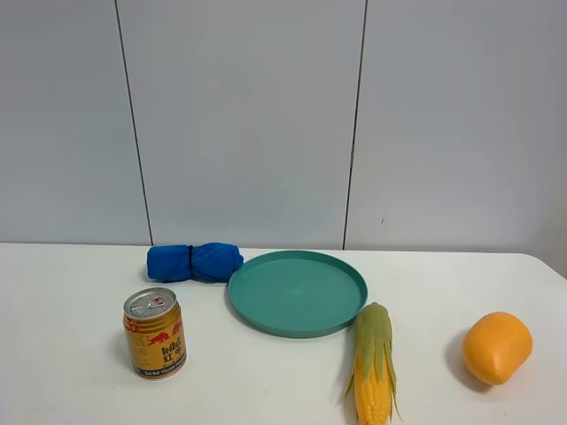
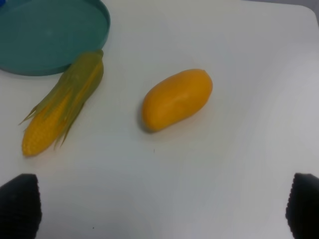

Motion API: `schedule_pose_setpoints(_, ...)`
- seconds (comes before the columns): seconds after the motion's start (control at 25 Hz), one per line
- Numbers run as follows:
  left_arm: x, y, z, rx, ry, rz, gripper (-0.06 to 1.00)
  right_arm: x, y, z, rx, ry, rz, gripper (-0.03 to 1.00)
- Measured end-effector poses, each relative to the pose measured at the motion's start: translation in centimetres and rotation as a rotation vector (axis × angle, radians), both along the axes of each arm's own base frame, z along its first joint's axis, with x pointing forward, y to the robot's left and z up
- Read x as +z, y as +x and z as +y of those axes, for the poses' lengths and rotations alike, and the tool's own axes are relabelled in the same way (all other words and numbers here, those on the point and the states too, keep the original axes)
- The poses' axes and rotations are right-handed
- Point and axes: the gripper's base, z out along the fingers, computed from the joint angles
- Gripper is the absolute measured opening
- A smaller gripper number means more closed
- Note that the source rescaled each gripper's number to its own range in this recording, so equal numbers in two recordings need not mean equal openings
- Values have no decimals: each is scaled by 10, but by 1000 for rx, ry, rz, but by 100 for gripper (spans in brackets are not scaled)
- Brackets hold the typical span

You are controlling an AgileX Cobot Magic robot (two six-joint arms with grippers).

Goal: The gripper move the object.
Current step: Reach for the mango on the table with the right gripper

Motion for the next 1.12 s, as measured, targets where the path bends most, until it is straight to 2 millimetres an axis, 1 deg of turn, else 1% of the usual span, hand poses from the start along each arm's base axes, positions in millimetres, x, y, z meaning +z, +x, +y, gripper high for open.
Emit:
schedule_pose_setpoints(0.36, 0, 0, 0, 0, 0, 0, 100, 2, -1, 0, -7, 12, -5, 99)
schedule_pose_setpoints(0.44, 0, 0, 0, 0, 0, 0, 100, 8, -4, 0, -12, 18, -6, 93)
schedule_pose_setpoints(0.52, 0, 0, 0, 0, 0, 0, 100, 19, -3, 0, -10, 17, 15, 84)
schedule_pose_setpoints(0.64, 0, 0, 0, 0, 0, 0, 100, 39, 3, 0, -10, 18, 33, 80)
schedule_pose_setpoints(0.84, 0, 0, 0, 0, 0, 0, 100, 76, 21, 0, -35, 65, 75, 79)
schedule_pose_setpoints(0.96, 0, 0, 0, 0, 0, 0, 100, 94, 40, -1, -51, 93, 134, 79)
schedule_pose_setpoints(1.12, 0, 0, 0, 0, 0, 0, 100, 109, 67, -1, -80, 135, 241, 79)
